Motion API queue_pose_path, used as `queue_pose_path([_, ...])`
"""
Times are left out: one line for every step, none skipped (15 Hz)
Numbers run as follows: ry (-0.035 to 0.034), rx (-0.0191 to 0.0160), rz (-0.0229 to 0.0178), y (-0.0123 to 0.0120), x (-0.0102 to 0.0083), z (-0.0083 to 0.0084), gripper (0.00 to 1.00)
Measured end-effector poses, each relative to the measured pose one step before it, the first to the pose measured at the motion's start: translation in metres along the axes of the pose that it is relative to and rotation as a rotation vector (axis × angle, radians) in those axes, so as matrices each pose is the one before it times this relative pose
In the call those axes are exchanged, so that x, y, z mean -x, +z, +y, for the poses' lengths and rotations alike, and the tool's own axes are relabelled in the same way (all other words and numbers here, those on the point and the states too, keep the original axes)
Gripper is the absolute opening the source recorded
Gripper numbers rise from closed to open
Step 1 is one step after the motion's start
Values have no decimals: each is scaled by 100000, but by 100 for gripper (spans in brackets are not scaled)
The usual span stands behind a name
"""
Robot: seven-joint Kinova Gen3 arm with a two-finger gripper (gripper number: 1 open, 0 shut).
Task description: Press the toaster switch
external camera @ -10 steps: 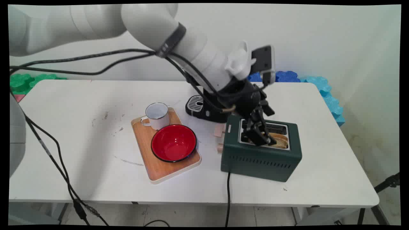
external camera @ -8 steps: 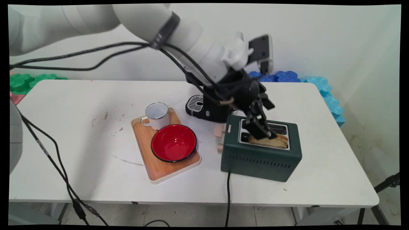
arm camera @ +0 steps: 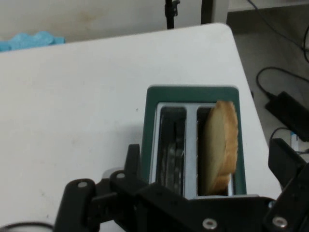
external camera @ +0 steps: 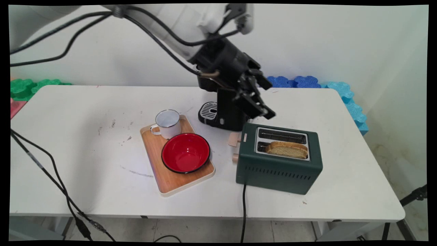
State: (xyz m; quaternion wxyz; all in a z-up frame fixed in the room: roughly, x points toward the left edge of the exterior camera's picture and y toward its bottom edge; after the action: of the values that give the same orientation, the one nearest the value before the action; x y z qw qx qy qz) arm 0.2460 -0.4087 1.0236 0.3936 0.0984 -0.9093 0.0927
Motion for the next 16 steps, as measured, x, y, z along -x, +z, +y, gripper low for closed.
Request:
queue_pose_path([-530, -311, -153, -504, 676, -258, 100])
queue_pose_path([-595, -179, -202, -320, 655, -216, 100])
queue_pose_path([-552, -128, -255, -169, 565, -149, 100])
queue_pose_path([-719, -4, -353, -60, 679, -118, 100])
queue_pose_path([-573, 98, -391, 66, 638, -106, 100])
queue_pose_path([-440, 49, -364, 115, 544, -77, 0])
queue_pose_path([-493, 82, -448, 201, 662, -93, 0])
queue_pose_path([-642, 212, -686, 241, 658, -107, 0])
queue_pose_path([-636, 277, -749, 218, 565, -90, 0])
queue_pose_path([-762, 456, -1217, 267, 712, -137, 0])
queue_pose_path([-604, 527, -1236, 261, 706, -137, 0])
queue_pose_path([-433, 516, -993, 234, 561, -120, 0])
queue_pose_path([-355, 624, -1040, 293, 586, -148, 0])
queue_pose_path([-251, 416, -772, 258, 437, -147, 0])
queue_pose_path([-270, 374, -740, 294, 434, -174, 0])
queue_pose_path([-281, 419, -576, 303, 364, -148, 0])
